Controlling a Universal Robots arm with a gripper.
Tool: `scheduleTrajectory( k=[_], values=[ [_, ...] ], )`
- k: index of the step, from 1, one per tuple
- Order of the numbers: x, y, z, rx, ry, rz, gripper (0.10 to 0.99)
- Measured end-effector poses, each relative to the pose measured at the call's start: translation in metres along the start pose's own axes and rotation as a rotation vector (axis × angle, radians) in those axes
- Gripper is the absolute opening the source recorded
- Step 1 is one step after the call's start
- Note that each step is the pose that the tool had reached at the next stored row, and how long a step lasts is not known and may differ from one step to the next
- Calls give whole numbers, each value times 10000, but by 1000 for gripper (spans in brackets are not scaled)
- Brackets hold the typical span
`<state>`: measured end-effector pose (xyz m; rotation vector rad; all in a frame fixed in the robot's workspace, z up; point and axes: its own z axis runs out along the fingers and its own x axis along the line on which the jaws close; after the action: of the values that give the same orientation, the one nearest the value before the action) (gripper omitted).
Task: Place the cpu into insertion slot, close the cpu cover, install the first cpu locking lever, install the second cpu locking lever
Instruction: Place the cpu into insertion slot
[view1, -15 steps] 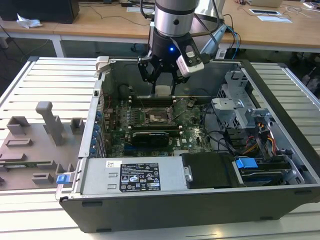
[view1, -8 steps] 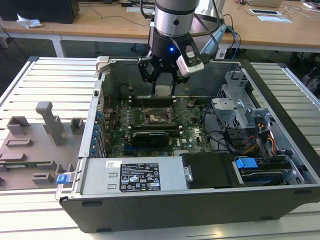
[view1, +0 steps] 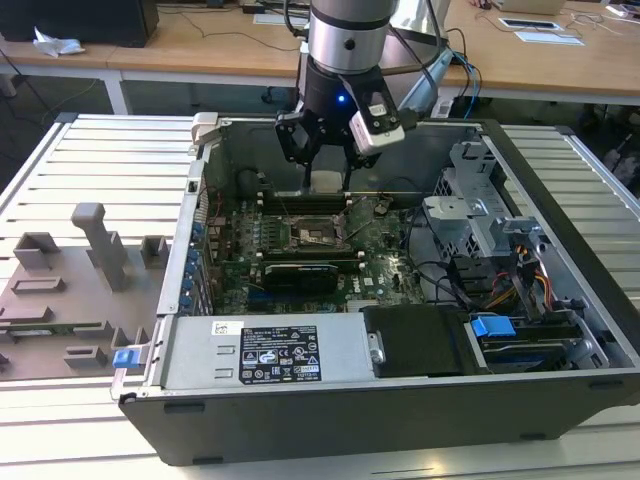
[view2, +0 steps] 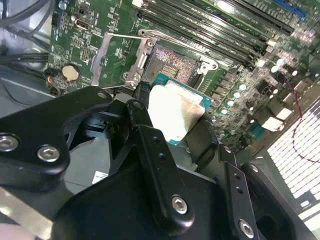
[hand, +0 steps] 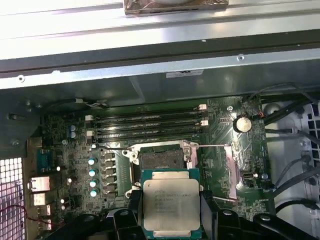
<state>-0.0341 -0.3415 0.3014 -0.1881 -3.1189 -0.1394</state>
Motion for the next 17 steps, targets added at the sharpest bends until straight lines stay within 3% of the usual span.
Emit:
scheduleTrajectory(
  k=[1, 6, 17],
  values=[
    [0, 0, 0, -8, -40, 461, 545],
    [0, 0, 2, -35, -156, 1768, 545],
    [0, -1, 4, -59, -272, 3074, 545]
  ],
)
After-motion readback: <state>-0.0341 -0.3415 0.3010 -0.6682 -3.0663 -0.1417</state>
